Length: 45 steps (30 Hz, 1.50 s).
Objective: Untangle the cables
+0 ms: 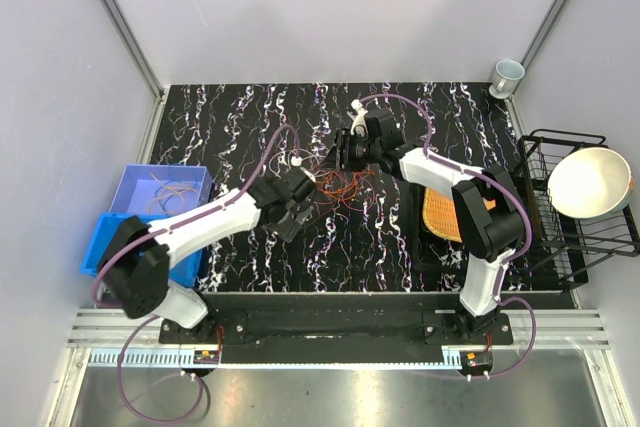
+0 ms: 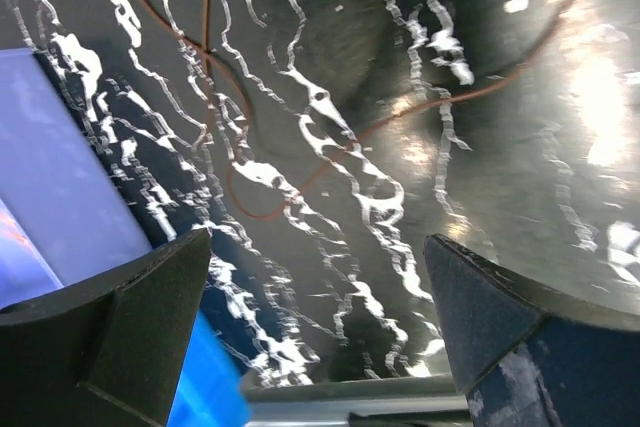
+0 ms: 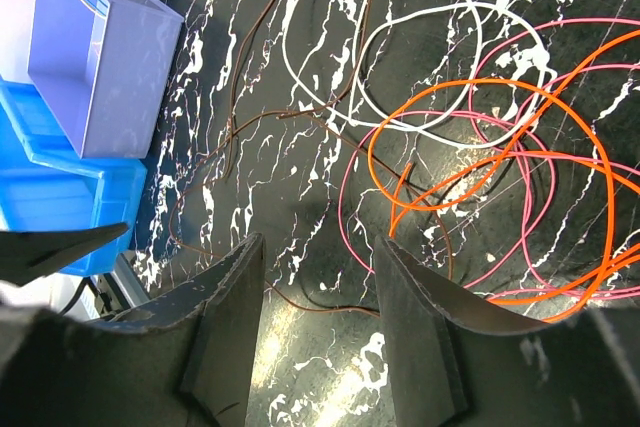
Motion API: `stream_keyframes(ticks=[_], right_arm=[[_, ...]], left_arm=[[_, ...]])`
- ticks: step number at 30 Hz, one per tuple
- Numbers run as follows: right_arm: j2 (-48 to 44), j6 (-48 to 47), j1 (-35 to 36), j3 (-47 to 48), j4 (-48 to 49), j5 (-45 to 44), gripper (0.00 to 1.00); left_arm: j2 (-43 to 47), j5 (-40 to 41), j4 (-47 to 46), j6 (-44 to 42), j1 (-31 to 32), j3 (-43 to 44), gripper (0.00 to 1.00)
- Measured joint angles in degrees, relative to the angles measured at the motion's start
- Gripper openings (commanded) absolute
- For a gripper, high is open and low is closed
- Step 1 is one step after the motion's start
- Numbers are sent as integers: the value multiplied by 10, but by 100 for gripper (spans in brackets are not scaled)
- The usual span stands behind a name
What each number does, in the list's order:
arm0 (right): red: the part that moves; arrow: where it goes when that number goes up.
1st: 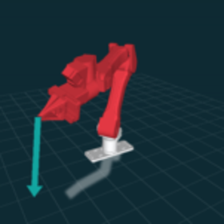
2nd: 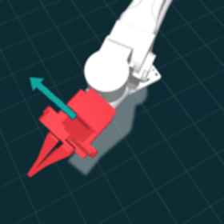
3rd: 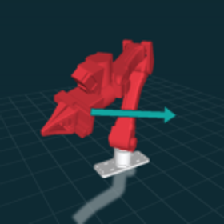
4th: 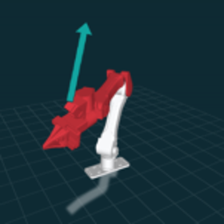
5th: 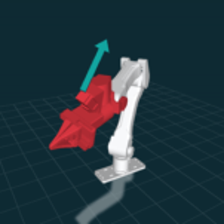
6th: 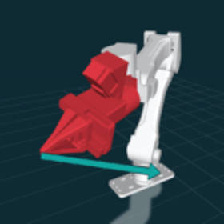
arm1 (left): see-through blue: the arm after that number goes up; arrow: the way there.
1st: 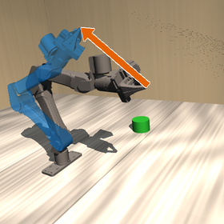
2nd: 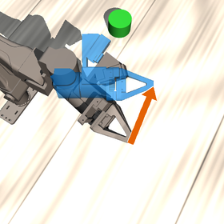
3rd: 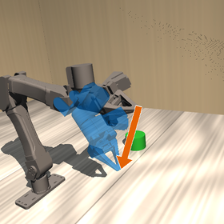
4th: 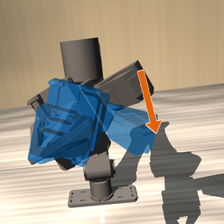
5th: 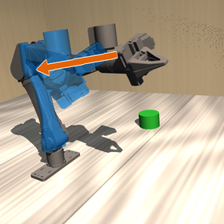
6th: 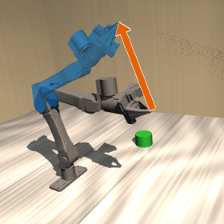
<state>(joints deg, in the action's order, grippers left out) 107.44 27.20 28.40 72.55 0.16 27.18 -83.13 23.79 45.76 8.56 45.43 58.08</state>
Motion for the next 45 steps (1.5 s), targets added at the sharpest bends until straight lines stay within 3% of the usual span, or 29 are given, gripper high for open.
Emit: stream_keyframes(ticks=[8,15,20,24,25,28,38,45], right_arm=[[0,0,-4,0,0,9,54],[0,0,-5,0,0,14,53],[0,0,-5,0,0,23,52],[0,0,-5,0,0,24,52],[0,0,-5,0,0,24,52],[0,0,-5,0,0,24,51],[0,1,-5,0,0,24,50],[1,1,-7,0,0,24,50]], left_arm=[[-114,37,26,-21,-1,27,83],[-140,48,26,-26,-20,49,63],[-162,54,29,-26,-27,65,58],[-191,54,27,-26,-27,80,29],[-195,54,27,-27,-27,80,13],[-202,54,28,-25,-28,80,0],[-195,54,34,-16,-33,88,0],[-80,13,74,18,-83,157,0]])
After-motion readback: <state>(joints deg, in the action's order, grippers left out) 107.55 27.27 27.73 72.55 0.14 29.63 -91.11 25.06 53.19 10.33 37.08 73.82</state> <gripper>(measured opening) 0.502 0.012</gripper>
